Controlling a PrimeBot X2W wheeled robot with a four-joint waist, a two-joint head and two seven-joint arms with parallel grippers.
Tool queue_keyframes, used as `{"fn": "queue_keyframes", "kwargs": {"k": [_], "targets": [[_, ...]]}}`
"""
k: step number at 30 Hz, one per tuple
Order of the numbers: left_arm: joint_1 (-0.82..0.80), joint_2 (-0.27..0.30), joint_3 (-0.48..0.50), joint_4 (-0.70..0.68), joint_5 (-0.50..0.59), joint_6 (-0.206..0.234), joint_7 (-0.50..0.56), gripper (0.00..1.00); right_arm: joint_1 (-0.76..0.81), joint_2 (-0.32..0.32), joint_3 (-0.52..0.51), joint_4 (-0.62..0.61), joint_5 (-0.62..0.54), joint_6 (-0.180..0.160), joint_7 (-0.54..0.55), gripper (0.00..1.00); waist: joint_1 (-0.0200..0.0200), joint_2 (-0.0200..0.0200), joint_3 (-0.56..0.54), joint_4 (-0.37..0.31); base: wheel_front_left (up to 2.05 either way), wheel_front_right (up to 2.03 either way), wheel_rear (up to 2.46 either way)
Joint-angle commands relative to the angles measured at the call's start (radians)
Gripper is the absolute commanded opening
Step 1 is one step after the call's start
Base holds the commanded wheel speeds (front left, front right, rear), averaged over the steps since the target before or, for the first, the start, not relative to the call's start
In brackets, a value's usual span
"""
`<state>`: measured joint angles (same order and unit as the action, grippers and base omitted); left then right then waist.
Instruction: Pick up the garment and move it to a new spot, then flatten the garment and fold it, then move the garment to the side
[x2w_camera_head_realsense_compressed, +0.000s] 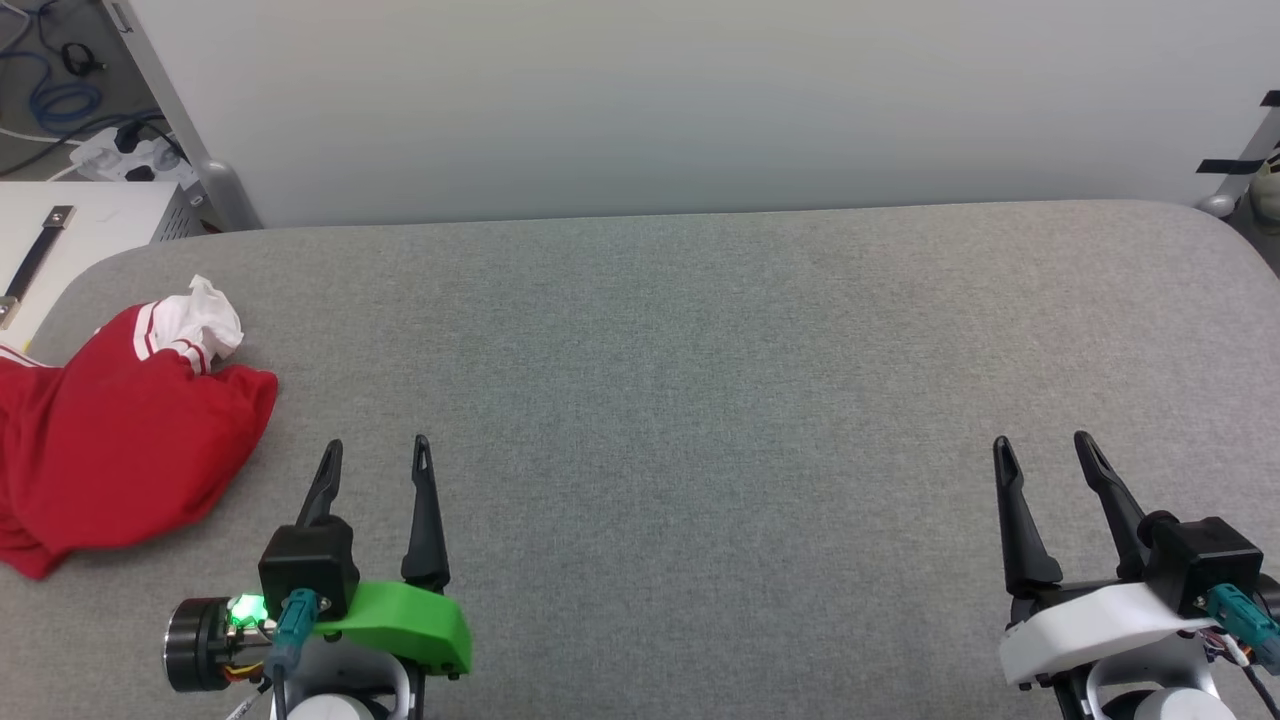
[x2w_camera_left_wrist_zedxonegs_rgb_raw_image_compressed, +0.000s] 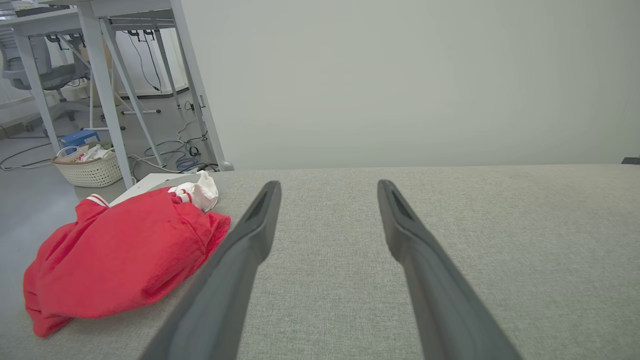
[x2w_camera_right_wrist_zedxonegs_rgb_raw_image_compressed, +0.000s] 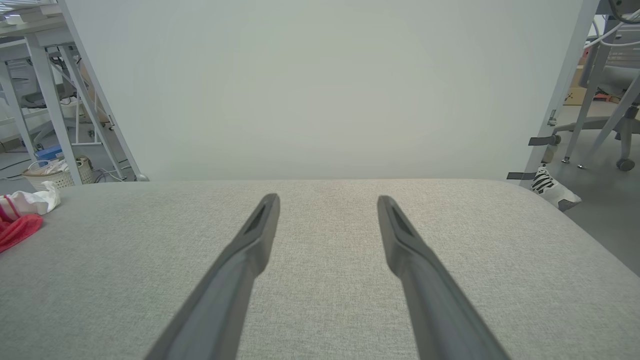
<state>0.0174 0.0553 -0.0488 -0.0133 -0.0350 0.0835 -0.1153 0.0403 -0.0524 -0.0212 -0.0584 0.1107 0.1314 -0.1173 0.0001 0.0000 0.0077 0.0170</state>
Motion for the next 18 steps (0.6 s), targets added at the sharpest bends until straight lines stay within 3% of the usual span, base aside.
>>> {"fn": "queue_keyframes", "kwargs": {"k": [1, 18], "targets": [[0.002, -0.003, -0.001, -0.003, -0.005, 0.011, -0.013, 1.00, 0.012, 0.001, 0.002, -0.009, 0.012, 0.000, -0.012, 1.00, -0.0001, 0.0000, 0.000, 0.001, 0.00, 0.00, 0.00], [0.005, -0.003, -0.015, 0.001, -0.018, 0.024, -0.048, 1.00, 0.026, 0.001, 0.003, -0.017, 0.032, 0.000, -0.047, 1.00, -0.0001, 0.0000, 0.000, 0.008, 0.00, 0.00, 0.00]]}}
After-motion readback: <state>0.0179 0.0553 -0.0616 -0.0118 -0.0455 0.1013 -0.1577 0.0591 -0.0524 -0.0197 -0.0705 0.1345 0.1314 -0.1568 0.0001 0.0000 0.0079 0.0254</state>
